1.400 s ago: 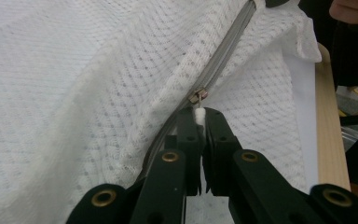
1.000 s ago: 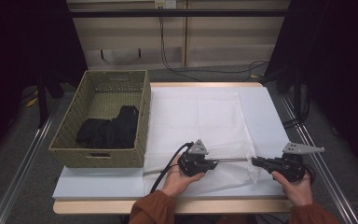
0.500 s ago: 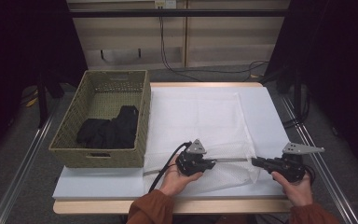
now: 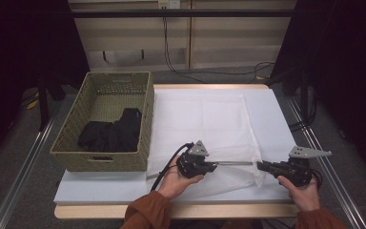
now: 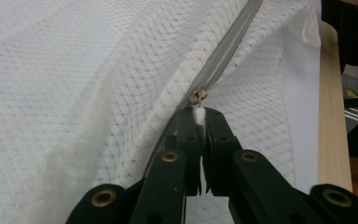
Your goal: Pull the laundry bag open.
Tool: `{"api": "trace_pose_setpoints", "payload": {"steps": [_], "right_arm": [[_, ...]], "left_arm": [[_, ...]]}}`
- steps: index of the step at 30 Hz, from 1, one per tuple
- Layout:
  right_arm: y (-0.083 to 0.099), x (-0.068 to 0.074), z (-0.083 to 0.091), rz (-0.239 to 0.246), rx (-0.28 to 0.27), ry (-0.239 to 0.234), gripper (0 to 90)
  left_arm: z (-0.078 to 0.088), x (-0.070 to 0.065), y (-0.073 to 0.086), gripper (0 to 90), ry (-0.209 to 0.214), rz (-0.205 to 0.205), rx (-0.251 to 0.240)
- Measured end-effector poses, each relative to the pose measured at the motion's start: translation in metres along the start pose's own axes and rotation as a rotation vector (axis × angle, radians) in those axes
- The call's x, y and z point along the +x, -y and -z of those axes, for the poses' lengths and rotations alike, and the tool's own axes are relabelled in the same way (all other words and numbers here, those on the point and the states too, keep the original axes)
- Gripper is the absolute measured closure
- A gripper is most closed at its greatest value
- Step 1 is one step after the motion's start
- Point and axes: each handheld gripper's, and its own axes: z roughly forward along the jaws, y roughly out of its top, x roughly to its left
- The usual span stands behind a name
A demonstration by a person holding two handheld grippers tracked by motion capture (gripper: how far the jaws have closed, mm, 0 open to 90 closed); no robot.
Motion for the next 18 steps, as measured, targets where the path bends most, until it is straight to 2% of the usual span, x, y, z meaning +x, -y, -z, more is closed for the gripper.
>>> {"api": "trace_pose_setpoints", "payload": {"steps": [4, 6, 9, 10, 11, 15, 17, 18], "right_arm": [[0.000, 0.000, -0.001, 0.002, 0.000, 0.002, 87.4], [0.000, 0.000, -0.001, -0.004, -0.002, 0.011, 87.4], [0.000, 0.000, -0.001, -0.004, -0.004, 0.010, 87.4], [0.000, 0.000, -0.001, -0.002, -0.004, 0.006, 87.5], [0.000, 0.000, -0.001, 0.000, -0.004, 0.009, 87.4], [0.000, -0.001, 0.000, -0.006, -0.008, 0.007, 87.4], [0.000, -0.001, 0.000, -0.006, -0.008, 0.006, 87.4], [0.000, -0.001, 0.000, -0.004, -0.005, 0.006, 87.4]], "left_arm": [[-0.002, 0.002, 0.003, 86.3, 0.001, 0.002, -0.011], [0.000, 0.002, 0.003, 86.3, -0.004, -0.003, 0.005], [0.001, 0.004, 0.004, 86.3, 0.000, -0.002, -0.002], [0.002, 0.004, 0.004, 86.3, -0.009, -0.006, 0.016], [0.002, 0.005, 0.005, 86.4, -0.003, -0.001, 0.001], [0.004, 0.006, 0.008, 86.4, -0.012, 0.006, 0.012], [0.006, 0.007, 0.010, 86.3, -0.009, 0.010, -0.007], [0.008, 0.007, 0.010, 86.4, -0.012, 0.012, 0.006]]}}
